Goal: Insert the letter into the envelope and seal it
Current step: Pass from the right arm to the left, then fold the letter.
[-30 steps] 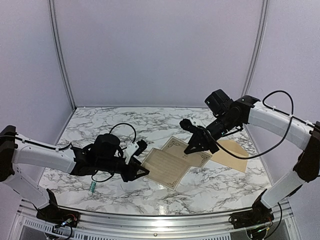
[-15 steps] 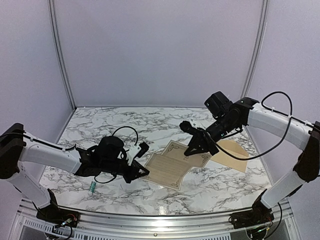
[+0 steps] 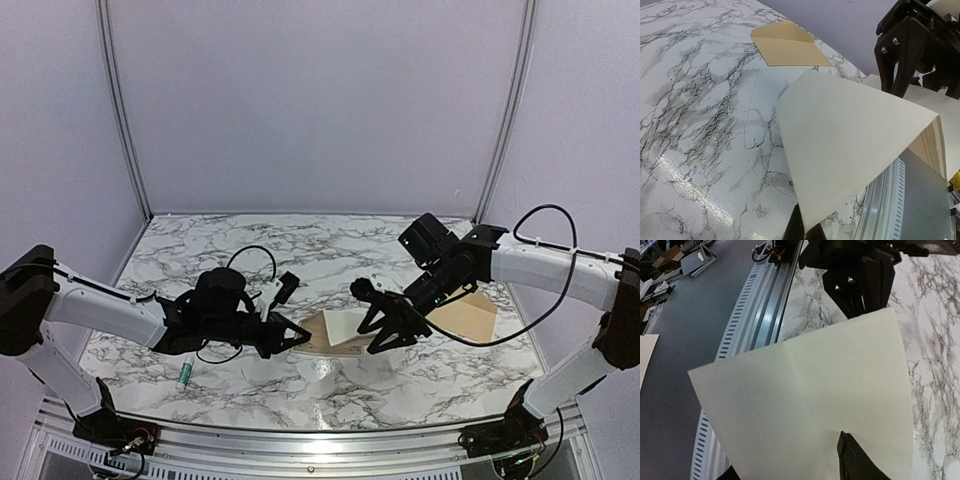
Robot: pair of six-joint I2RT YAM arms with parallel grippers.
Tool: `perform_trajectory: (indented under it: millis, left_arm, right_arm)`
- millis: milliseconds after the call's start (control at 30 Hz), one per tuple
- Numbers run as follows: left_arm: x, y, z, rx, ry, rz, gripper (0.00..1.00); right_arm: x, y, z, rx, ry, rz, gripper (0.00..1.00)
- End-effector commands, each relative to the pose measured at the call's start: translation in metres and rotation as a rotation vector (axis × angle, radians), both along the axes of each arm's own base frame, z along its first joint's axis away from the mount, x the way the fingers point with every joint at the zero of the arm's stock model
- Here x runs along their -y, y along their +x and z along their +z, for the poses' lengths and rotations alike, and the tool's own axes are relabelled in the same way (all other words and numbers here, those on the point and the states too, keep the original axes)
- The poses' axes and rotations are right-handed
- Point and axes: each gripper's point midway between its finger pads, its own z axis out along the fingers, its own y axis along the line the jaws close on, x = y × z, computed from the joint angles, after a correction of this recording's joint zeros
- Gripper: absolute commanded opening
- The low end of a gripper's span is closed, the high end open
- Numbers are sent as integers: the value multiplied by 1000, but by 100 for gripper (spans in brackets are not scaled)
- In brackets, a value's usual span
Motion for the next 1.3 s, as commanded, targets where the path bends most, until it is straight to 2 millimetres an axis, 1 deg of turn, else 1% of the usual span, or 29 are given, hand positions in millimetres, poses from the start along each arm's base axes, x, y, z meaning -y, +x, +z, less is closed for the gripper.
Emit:
perform_trajectory:
  millis: [0,67,167,200,233,400,533,600,667,733,767,800,900,967,1067,1167,1200,1267]
  left_arm:
    - [9,-6,6,-42,-58,-47,0]
    - [11,-7,6,-52,-61,-55,0]
    - [11,-9,7,-57,-67,-59,0]
    - [10,-8,7,-57,-67,-55,0]
    - [9,-7,8,-51,-67,-49,0]
    - [4,-2,10,-9,-59,-13,0]
    - [0,-1,11,16,-54,-6,0]
    - [-1,-2,11,26,-53,-8,0]
    - [-1,-3,13,29,-58,-14,0]
    - [1,-5,16,27,-66,-30,0]
    - [1,-6,17,22,-70,-37,0]
    - [2,-7,19,20,-75,-41,0]
    - [3,-7,20,13,-79,-41,0]
    - [3,-7,19,9,-78,-40,0]
    - [2,-6,16,-4,-72,-26,0]
    - [3,-1,12,-29,-66,5,0]
    - [3,1,11,-40,-64,22,0]
    - [3,7,7,-72,-58,64,0]
  right_arm:
    - [-15,8,13,8,47,-25,52]
    - [-17,9,22,8,56,-20,54]
    - [-16,5,37,7,70,-1,58]
    - [-15,2,42,5,76,10,62]
    - [-13,-2,45,1,78,20,65]
    - [-3,-9,61,14,41,56,69]
    - [5,5,78,70,40,10,70]
    - [8,19,85,106,47,-30,70]
    - [10,35,87,129,47,-80,70]
    - [12,53,78,166,16,-138,70]
    - [11,57,71,191,5,-144,70]
    - [10,58,64,205,-8,-139,70]
    - [5,51,39,230,-53,-119,70]
    - [2,41,26,242,-81,-83,71]
    - [-1,31,16,252,-90,-59,80]
    - [-2,27,3,301,-112,-68,84]
    - [-2,26,-2,323,-123,-74,93]
    - [-1,25,-16,376,-152,-88,94]
